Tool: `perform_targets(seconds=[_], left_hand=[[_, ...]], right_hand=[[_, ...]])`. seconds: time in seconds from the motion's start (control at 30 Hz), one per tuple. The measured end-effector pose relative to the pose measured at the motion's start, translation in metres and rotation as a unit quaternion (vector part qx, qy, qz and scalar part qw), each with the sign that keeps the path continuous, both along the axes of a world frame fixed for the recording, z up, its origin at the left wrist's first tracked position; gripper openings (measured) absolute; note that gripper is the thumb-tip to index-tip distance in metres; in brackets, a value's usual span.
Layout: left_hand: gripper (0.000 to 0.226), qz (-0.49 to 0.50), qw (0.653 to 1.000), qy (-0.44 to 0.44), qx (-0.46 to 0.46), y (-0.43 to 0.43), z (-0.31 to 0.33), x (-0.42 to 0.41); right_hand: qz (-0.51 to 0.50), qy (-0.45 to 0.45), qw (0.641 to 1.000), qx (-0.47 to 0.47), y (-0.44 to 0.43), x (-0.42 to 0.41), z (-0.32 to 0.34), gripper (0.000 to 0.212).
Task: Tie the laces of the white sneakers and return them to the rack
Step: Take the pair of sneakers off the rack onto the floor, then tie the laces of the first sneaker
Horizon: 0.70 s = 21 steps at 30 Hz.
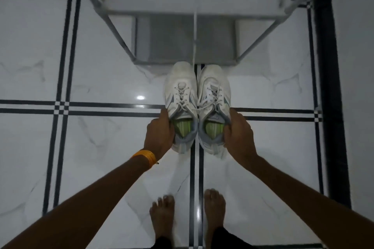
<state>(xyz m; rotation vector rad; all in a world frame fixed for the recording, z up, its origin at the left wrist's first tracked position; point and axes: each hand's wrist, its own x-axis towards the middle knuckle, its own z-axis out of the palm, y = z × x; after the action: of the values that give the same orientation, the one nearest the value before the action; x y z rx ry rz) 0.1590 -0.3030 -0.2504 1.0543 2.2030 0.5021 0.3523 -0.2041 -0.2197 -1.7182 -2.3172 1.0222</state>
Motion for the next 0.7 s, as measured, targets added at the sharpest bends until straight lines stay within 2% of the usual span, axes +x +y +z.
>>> perform_targets(seconds=[0.13,0.3,0.4,0.47,0.53,0.63,0.67,0.7], left_hand=[[0.029,-0.002,1.000,0.015,0.008,0.003,-0.087,0.001],[0.028,-0.020,0.999,0.020,0.024,0.001,-0.164,0.005],[0.025,-0.006,0.998,0.021,0.058,-0.001,-0.190,0.012],[0.022,0.008,0.997,0.017,0.080,-0.001,-0.195,0.015],[0.022,0.006,0.996,0.017,0.088,-0.003,-0.197,0.013],[0.042,-0.006,0.991,0.105,0.085,-0.008,-0.196,0.001],[0.047,-0.002,0.986,0.132,0.100,-0.010,-0.193,-0.004],[0.047,-0.002,0.981,0.142,0.129,-0.010,-0.190,-0.008]], right_hand=[[0.026,-0.008,1.000,-0.002,0.004,0.002,-0.094,0.035],[0.037,-0.015,0.999,0.016,0.008,0.013,-0.174,0.036],[0.035,0.011,0.999,0.028,0.006,0.024,-0.210,0.032],[0.037,0.025,0.998,0.034,0.004,0.028,-0.222,0.030],[0.055,-0.002,0.997,0.050,0.006,0.030,-0.224,0.032],[0.082,-0.114,0.985,0.101,0.019,0.032,-0.201,0.059],[0.074,-0.104,0.981,0.146,0.022,0.032,-0.189,0.064],[0.065,-0.047,0.979,0.189,0.023,0.028,-0.175,0.061]])
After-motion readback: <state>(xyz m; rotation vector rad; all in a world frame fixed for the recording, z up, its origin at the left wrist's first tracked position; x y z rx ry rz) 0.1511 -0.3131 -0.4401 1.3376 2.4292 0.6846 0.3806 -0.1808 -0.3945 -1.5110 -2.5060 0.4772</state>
